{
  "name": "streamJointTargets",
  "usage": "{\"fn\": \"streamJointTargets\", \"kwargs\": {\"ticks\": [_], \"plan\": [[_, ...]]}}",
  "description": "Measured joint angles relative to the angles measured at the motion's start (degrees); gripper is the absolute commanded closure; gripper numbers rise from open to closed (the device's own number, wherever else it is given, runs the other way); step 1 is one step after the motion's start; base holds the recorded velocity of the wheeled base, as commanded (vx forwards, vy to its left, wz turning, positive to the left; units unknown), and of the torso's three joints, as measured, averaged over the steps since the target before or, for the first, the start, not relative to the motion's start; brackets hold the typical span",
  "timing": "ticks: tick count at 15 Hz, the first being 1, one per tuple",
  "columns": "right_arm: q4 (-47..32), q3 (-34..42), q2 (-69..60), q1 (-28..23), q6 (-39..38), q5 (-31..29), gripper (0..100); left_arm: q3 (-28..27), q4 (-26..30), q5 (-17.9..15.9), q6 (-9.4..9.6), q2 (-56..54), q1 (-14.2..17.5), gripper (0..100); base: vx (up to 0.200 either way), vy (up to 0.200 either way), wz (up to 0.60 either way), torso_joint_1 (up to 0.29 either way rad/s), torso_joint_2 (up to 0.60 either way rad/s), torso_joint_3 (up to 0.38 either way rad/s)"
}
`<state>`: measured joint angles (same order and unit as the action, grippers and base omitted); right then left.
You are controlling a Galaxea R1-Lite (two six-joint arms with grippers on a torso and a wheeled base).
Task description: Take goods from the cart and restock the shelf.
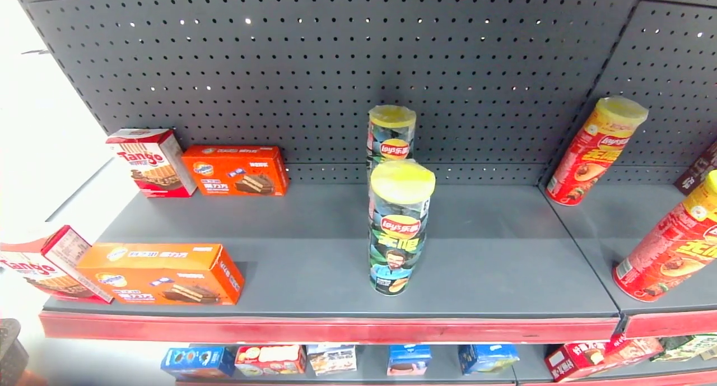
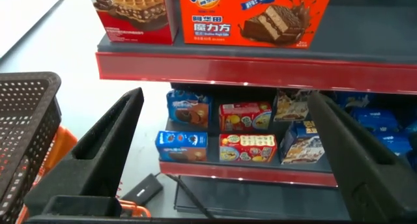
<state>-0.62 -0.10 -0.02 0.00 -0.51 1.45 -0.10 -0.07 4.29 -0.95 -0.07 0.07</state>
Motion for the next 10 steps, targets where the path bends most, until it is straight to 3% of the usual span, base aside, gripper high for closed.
{"fn": "streamJointTargets", "kwargs": {"ticks": [10], "plan": [[0.0, -0.1, 0.0, 0.0, 0.1, 0.1, 0, 0.0, -0.1, 0.1, 0.0, 0.0, 0.0, 0, 0.0, 0.0, 0.0, 0.0, 0.0, 0.0]]}}
